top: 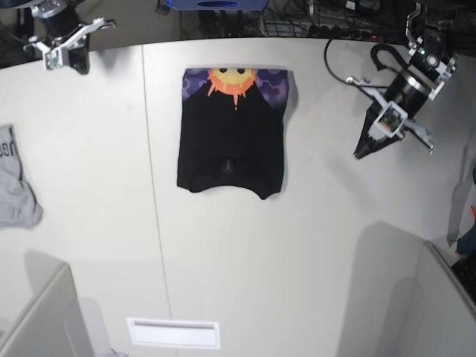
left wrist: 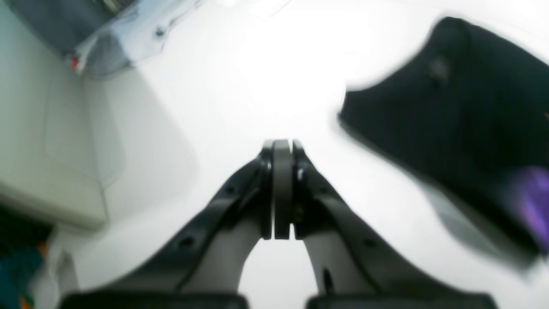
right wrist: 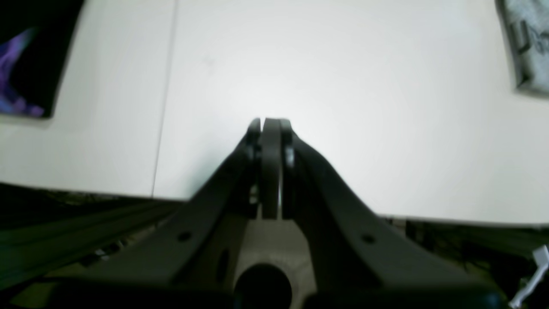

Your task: Fold the T-shirt properly

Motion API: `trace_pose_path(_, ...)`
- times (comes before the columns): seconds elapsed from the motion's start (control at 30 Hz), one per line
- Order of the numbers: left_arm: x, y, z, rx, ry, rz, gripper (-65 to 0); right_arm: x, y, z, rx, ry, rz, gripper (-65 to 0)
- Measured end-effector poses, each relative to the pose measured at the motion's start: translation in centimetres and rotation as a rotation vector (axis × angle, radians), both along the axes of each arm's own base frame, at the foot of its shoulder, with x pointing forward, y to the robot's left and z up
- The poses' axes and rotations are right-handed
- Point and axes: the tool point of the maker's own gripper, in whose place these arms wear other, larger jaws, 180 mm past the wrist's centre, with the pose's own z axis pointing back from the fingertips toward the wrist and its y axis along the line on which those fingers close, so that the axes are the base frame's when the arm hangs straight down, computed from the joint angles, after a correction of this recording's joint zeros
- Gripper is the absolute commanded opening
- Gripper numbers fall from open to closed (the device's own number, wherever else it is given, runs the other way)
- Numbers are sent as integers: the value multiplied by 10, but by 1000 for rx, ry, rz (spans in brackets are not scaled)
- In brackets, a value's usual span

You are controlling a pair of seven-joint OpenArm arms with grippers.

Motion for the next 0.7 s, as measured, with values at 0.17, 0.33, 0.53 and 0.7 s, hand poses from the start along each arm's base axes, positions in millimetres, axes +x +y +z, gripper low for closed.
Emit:
trace_pose_path(0.17,-59,32,-21,36,126,55,-650,-60,-5,-17,-87,190,29,-650)
trace_pose_path(0.33,-137,53,-63,66,376,105,-650,-134,25,-51,-67,492,81,-650)
trace_pose_path(0.53,-245,77,-148,-6,695,318,-650,-214,80,-131,75,905,292,-650)
trace_pose_path(0.7,-318,79,-232,-148,811,490,-650,-236,132,-185,268,956,339,-650)
